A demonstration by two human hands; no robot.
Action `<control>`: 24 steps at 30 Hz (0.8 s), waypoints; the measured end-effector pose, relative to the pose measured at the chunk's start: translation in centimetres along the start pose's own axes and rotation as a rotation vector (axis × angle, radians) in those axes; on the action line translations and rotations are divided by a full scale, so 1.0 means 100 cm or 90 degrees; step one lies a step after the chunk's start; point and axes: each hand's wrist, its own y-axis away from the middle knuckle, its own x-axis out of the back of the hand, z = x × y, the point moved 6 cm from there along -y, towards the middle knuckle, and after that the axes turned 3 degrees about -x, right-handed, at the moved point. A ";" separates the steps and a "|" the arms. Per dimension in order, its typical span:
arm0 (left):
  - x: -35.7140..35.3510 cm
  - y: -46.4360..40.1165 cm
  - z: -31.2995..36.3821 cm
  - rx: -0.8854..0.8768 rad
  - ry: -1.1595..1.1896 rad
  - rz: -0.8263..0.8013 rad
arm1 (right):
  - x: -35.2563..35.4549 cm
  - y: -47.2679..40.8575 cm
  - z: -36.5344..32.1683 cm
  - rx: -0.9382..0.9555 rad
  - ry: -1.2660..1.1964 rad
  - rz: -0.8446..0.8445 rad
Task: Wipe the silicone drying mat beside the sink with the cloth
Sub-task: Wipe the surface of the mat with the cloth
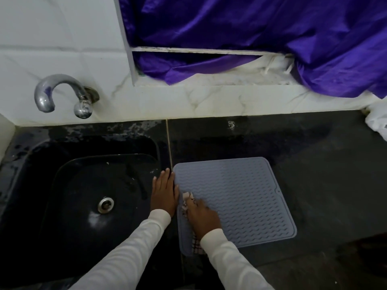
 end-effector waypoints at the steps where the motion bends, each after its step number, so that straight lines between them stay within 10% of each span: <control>1: -0.001 0.000 0.000 -0.003 0.000 -0.001 | 0.002 0.002 0.008 -0.009 0.011 0.022; 24: -0.002 0.003 0.006 0.054 -0.038 -0.019 | 0.009 0.029 0.260 -0.300 -0.114 -0.009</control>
